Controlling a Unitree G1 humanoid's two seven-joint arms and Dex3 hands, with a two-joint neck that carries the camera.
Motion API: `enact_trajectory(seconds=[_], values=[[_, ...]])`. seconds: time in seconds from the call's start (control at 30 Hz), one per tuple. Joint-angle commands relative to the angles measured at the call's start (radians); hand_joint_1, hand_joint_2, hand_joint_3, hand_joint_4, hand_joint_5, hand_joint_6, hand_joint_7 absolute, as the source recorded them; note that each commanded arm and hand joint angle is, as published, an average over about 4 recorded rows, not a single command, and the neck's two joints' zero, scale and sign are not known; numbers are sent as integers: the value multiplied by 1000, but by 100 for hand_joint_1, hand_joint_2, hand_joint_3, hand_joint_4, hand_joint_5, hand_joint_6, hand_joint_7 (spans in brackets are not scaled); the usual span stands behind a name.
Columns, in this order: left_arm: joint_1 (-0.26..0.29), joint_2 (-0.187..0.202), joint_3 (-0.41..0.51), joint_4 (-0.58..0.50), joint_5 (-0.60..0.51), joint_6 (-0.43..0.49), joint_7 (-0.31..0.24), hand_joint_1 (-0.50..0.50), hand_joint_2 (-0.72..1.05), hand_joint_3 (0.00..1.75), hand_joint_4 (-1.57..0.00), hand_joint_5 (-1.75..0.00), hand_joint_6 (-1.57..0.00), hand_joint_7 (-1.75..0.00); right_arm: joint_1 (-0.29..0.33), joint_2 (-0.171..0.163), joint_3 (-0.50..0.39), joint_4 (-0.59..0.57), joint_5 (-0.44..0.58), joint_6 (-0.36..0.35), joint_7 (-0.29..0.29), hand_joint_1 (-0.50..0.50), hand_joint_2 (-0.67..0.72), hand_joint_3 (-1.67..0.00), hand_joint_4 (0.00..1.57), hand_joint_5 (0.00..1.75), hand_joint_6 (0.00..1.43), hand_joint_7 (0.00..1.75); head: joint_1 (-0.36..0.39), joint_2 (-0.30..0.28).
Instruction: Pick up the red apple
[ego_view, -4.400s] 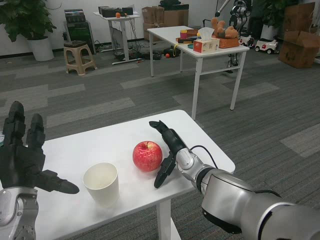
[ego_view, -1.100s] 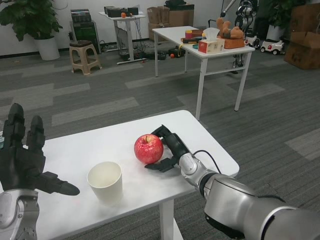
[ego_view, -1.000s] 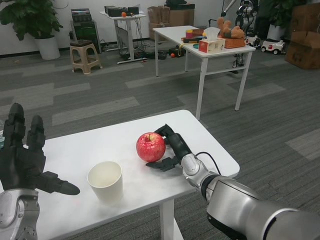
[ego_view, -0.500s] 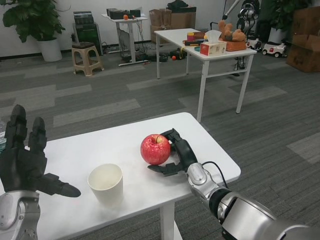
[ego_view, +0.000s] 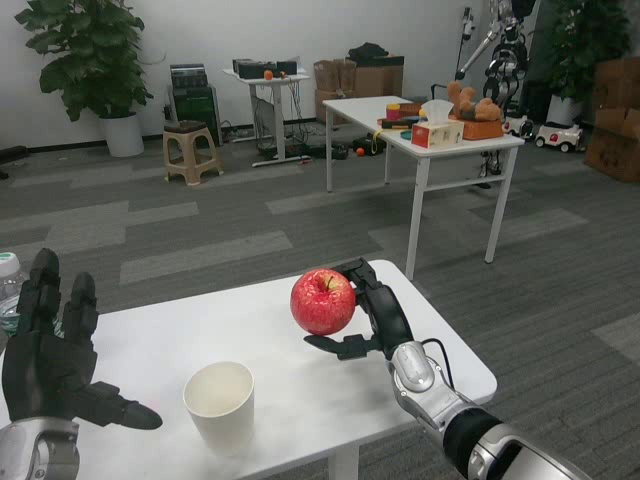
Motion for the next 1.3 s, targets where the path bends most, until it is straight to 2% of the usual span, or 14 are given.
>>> enact_trajectory(seconds=[0.03,0.2,0.33,0.47,0.6,0.7,0.83,0.97,1.1,1.3], values=[[3,3,11,22,-10,-3,-6,-48,-55,9,0,-10,0,0,-5,-23,-33,-37,-1,-8,-19,-33,-54,-87,20,136,77,168,8,13],[7,3,24,34,-14,-3,-7,-48,-55,4,0,0,0,0,-8,-32,-56,-74,-13,-8,-28,-33,-54,-87,20,136,77,168,28,21],[13,3,28,44,-14,-3,-8,-48,-55,4,0,-10,0,0,-9,-40,-72,-99,-16,-8,-35,-33,-54,-87,20,136,77,168,47,38],[15,3,29,48,-14,-3,-8,-48,-55,2,0,-8,0,0,-9,-43,-88,-110,-17,-11,-50,-33,-54,-87,21,136,78,168,59,57],[15,6,24,50,-14,-3,-10,-48,-55,9,0,-10,0,0,-14,-43,-92,-115,-17,-19,-69,-33,-54,-85,23,138,80,168,71,73],[15,9,24,52,-14,-3,-12,-48,-55,9,0,-10,0,0,-15,-43,-92,-119,-16,-24,-75,-33,-54,-83,24,145,80,168,87,74],[15,9,22,60,-14,-2,-12,-48,-55,9,0,-3,0,0,-15,-44,-92,-122,-16,-26,-80,-33,-54,-87,26,143,80,168,99,76],[15,10,21,65,-14,-2,-12,-48,-55,7,0,-10,0,0,-15,-44,-90,-122,-16,-26,-83,-33,-54,-87,26,143,80,168,105,79],[15,10,21,66,-14,-2,-12,-48,-55,9,0,0,0,0,-15,-44,-90,-122,-16,-26,-84,-33,-54,-87,26,145,80,168,101,77],[15,9,19,68,-14,-2,-14,-48,-55,4,0,-5,0,0,-15,-46,-90,-122,-16,-26,-86,-33,-54,-87,26,145,80,168,98,73]])
